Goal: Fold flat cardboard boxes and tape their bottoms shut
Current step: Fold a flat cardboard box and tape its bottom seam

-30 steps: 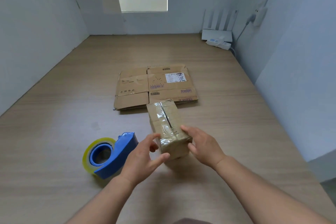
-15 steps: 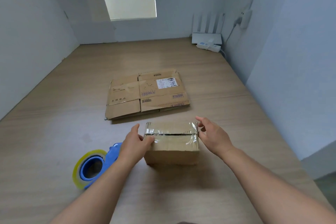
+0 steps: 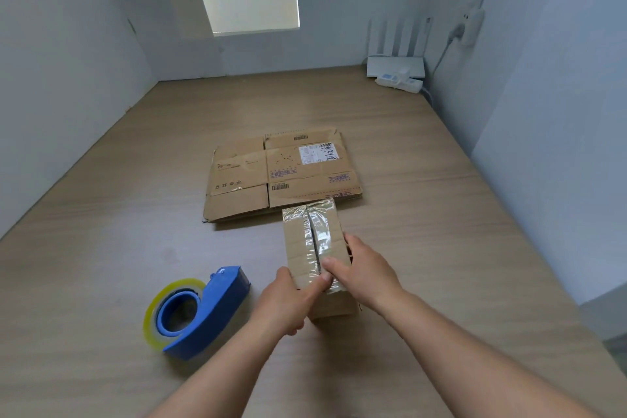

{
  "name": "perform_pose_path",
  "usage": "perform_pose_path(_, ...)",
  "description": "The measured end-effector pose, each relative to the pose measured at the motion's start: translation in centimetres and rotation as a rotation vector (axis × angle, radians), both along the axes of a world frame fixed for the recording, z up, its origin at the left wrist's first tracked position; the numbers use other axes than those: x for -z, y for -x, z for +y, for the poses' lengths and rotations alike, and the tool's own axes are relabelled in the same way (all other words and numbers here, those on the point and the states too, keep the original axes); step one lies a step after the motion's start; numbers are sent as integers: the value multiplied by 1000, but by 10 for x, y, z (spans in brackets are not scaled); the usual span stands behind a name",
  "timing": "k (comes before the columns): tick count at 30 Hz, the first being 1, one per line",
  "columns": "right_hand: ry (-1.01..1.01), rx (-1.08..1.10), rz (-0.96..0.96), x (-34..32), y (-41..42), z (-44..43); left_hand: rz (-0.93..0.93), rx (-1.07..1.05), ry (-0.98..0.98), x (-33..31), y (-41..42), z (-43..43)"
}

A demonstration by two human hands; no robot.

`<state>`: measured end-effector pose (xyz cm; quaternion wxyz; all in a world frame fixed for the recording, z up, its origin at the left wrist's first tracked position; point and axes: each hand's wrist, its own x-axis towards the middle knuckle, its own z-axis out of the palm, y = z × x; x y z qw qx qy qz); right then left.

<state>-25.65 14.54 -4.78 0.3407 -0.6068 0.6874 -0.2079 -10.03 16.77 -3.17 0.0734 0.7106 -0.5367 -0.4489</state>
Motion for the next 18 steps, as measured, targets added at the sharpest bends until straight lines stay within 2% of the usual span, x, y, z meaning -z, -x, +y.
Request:
perform_pose_path(5, -34, -6, -41, 2, 8, -3, -41, 33, 98, 10, -3, 0)
perform_pose_path(8, -45, -14, -32, 5, 15, -1, -2, -96, 270, 9, -21, -1)
perform_pose_path(10, -44, -25, -18, 6, 16, -1, -88, -196, 442, 11, -44, 0)
perform_pose_path(12, -39, -23, -4, 6, 16, -2, -262, -262, 531, 17, -68, 1)
perform_pose_path(15, -38, -8, -5, 5, 17, -4, -478, -279, 409, 31, -97, 9)
perform_pose_path(18, -28, 27, -40, 1, 18, -6, -536, -229, 280, 44, -108, 18)
